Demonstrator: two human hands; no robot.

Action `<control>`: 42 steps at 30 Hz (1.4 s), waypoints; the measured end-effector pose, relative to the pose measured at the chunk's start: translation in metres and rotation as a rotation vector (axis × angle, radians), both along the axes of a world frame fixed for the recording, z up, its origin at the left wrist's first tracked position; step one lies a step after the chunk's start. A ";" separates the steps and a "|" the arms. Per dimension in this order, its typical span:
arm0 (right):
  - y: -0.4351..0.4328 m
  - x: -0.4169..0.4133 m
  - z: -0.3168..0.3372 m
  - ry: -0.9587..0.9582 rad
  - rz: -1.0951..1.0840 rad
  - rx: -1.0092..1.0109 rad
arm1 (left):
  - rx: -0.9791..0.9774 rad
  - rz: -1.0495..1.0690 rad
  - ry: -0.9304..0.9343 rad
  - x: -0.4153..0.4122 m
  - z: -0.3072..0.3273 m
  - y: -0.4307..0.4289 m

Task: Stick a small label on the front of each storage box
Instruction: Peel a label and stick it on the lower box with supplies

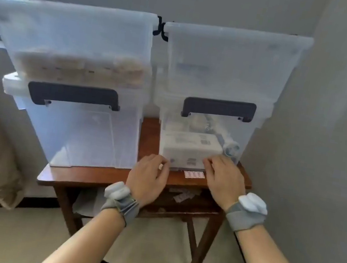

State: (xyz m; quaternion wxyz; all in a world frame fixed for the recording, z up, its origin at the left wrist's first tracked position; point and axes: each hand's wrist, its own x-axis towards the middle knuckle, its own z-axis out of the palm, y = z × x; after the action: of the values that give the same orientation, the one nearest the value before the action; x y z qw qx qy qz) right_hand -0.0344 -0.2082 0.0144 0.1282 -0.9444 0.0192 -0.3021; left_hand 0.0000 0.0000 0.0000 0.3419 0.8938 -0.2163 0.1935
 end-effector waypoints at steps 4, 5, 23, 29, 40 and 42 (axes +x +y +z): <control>0.000 -0.007 -0.048 0.159 -0.037 -0.011 | 0.094 0.061 0.017 -0.002 -0.050 0.000; -0.001 -0.007 -0.061 0.155 -0.028 -0.028 | 0.076 0.069 -0.007 0.000 -0.060 0.001; 0.031 -0.053 -0.091 -0.416 0.048 -0.016 | -0.780 0.044 0.613 -0.064 -0.028 0.003; 0.059 -0.067 -0.088 -0.451 0.084 0.059 | -0.988 0.025 0.902 -0.074 -0.027 0.010; 0.058 -0.084 -0.042 0.277 0.276 1.300 | -0.848 -0.124 0.783 -0.069 -0.026 0.030; 0.060 -0.085 -0.038 0.286 0.289 1.313 | -0.811 -0.156 0.774 -0.070 -0.026 0.031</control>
State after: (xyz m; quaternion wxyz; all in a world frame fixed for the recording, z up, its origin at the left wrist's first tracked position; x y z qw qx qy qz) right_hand -0.1191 -0.1483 -0.0239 0.7092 -0.6948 0.0888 -0.0799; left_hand -0.0702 0.0305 -0.0259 0.7255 0.6781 -0.0488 -0.1065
